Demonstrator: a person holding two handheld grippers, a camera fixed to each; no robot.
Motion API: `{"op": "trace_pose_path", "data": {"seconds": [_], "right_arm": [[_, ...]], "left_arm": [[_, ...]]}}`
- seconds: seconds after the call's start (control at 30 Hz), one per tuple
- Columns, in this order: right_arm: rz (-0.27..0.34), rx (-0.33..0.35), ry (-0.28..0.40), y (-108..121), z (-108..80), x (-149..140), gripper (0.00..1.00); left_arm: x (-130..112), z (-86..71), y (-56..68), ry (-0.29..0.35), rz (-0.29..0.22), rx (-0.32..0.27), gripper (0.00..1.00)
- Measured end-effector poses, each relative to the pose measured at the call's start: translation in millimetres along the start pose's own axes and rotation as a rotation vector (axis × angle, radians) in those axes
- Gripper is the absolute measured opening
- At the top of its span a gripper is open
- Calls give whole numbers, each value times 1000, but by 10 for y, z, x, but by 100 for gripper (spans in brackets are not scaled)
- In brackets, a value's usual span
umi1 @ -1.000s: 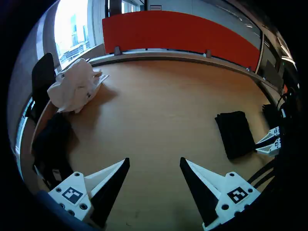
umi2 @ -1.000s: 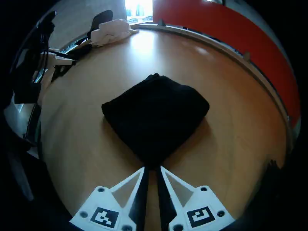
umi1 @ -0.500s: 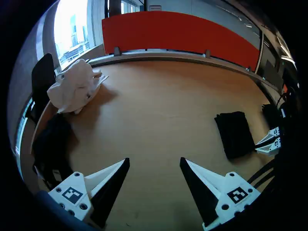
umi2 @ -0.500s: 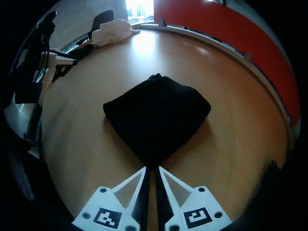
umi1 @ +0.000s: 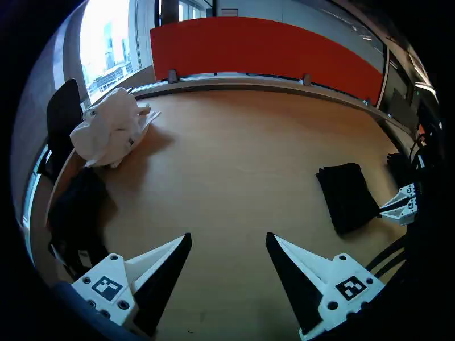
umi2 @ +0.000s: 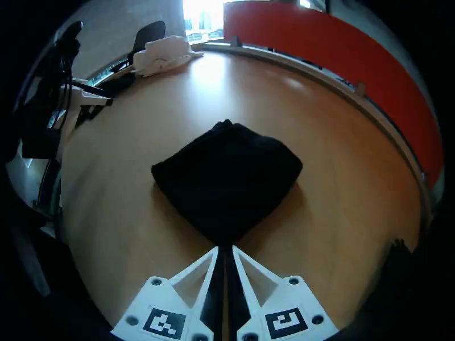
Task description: Fold towel
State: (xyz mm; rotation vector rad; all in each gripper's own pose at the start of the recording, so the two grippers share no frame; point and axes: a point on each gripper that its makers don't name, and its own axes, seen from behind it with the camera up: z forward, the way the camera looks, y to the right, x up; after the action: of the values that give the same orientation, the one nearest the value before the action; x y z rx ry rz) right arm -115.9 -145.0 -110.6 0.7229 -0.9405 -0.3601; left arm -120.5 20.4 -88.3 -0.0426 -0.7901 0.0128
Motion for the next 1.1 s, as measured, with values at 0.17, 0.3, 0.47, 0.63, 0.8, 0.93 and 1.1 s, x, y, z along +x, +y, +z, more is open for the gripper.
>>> {"op": "trace_pose_path", "data": {"seconds": [0.17,0.3,0.47,0.63,0.8,0.93,1.1], "right_arm": [[-16,-13,48,30,-101,243,5],[-32,-25,96,57,-196,503,5],[-51,-37,166,93,-327,876,5],[-65,-45,224,123,-456,1183,5],[-75,-52,275,153,-572,1444,5],[-82,-60,309,182,-670,1612,5],[-88,-66,340,214,-784,1761,5]], "left_arm": [[6,-2,-6,3,-1,1,97],[17,-13,-8,6,-4,2,97],[33,-27,-14,10,-4,3,97],[41,-39,-16,13,-4,4,97],[50,-50,-16,18,-6,3,97],[62,-57,-15,21,-5,3,97],[90,-59,-7,26,-4,1,97]]}}
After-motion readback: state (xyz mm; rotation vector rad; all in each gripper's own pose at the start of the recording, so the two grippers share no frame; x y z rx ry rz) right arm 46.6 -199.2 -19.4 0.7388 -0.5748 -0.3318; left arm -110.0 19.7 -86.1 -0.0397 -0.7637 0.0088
